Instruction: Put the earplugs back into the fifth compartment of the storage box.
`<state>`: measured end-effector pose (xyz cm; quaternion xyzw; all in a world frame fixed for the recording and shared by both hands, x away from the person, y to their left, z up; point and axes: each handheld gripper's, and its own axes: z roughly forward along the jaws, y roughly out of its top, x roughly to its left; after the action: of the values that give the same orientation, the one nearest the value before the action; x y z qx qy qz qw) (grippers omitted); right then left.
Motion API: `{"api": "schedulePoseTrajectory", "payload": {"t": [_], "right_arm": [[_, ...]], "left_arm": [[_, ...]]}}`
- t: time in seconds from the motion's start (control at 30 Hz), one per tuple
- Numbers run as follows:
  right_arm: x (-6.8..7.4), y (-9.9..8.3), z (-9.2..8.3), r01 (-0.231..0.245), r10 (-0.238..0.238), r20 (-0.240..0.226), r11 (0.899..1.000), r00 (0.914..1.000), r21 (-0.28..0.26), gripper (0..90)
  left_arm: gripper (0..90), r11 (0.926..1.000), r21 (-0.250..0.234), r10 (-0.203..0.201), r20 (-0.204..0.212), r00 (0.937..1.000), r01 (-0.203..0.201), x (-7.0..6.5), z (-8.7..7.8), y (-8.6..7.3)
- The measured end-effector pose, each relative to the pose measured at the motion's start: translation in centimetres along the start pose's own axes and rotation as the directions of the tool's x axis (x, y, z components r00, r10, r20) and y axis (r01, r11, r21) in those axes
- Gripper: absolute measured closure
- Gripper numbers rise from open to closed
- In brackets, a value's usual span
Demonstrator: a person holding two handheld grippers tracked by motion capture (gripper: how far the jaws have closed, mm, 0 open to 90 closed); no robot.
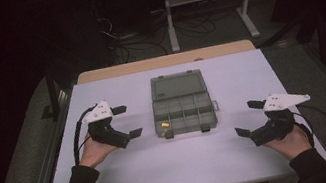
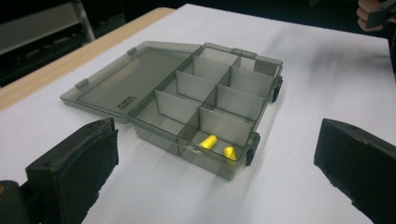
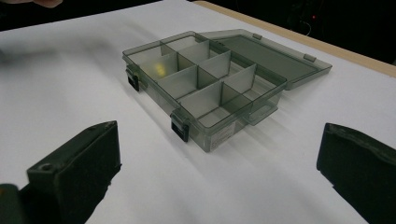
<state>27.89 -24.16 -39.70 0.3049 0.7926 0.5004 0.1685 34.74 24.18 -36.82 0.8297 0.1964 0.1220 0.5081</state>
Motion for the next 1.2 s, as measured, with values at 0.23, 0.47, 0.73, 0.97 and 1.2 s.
{"api": "schedulePoseTrajectory", "payload": {"t": [0.23,0.47,0.73,0.97,1.2], "right_arm": [[-0.1,0.0,0.0,-0.002,0.002,0.002,1.0,1.0,-0.001,0.0],[-0.1,-0.1,-0.2,-0.007,0.007,0.004,1.0,1.0,-0.007,0.0],[-0.7,-0.4,-0.6,-0.035,0.036,0.022,0.999,0.9991,-0.017,0.0],[-0.9,-0.6,-0.8,-0.052,0.053,0.029,0.998,0.9982,-0.026,0.0],[-1.1,-0.9,-1.3,-0.074,0.076,0.036,0.996,0.9965,-0.043,0.0]], "left_arm": [[0.0,0.9999,-0.012,0.0,-0.023,0.9997,0.0,-0.1,-0.8,-0.5],[0.0,0.998,-0.062,-0.018,-0.101,0.9948,0.011,0.0,-2.5,-1.5],[0.0,0.9971,-0.066,-0.048,-0.153,0.9871,0.038,0.2,-4.0,-2.8],[0.0,0.9948,-0.075,-0.081,-0.184,0.9795,0.068,0.1,-5.0,-3.7],[0.0,0.9919,-0.09,-0.109,-0.229,0.9675,0.09,0.1,-6.3,-4.4]]}}
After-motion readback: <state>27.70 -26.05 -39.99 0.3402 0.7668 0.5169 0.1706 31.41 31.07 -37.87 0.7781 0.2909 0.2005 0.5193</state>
